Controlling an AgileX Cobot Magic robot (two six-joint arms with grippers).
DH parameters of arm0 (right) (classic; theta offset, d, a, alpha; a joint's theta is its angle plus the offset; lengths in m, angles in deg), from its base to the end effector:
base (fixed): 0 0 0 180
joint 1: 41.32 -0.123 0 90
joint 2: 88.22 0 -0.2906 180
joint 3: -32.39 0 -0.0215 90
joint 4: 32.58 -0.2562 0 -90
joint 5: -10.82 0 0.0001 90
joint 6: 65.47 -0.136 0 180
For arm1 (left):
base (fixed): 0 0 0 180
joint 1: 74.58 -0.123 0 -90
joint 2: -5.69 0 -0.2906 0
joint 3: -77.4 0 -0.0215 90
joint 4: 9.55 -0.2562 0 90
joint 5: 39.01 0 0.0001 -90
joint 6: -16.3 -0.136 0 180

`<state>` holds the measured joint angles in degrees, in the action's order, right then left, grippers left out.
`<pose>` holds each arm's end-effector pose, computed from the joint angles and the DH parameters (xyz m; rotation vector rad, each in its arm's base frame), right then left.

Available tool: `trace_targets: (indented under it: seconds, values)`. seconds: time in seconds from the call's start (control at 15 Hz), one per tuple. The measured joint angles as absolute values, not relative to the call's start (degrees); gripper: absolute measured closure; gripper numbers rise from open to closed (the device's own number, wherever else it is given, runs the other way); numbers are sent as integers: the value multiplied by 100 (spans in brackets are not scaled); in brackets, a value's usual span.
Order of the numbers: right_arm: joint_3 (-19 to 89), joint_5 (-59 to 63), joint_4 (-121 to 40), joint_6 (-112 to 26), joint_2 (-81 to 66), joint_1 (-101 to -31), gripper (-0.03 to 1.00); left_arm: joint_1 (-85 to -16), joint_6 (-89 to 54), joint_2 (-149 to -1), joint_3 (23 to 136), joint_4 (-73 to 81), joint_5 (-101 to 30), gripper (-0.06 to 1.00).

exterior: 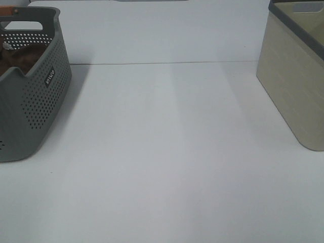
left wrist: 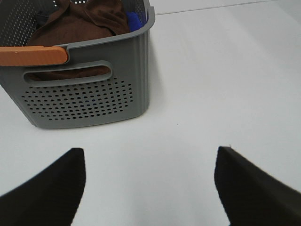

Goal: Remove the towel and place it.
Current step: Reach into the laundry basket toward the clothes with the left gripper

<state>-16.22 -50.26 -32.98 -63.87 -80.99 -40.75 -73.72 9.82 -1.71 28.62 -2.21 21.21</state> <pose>0.0329 0.0005 0.2596 -0.0187 2.0406 -0.0154 0.0337 -0.0156 0.2611 0.1351 2.0217 -0.0910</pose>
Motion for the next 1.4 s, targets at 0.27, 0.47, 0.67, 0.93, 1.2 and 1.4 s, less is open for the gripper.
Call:
trace_targets:
  seconds: [0.27,0.47,0.67,0.93,1.2,1.4]
  values:
    - [-1622,-5026,-3298,-6387,-8099,-4075,20,-7372,982,-171,2862,-216,2121,22]
    - [-1622,-5026,-3298,-6387,-8099,-4075,20,-7372,982,-171,2862,-210,2121,22]
    - [-1622,-5026,-3298,-6387,-8099,-4075,20,-7372,982,-171,2862,-210,2121,22]
    - [-1622,-5026,-3298,-6387,-8099,-4075,20,-7372,982,-171,2862,-210,2121,22]
    - [-1622,-5026,-3298,-6387,-8099,-4075,20,-7372,982,-171,2862,-193,2121,22]
    - [-1622,-5026,-3298,-6387,-8099,-4075,20,-7372,982,-171,2862,-181,2121,22]
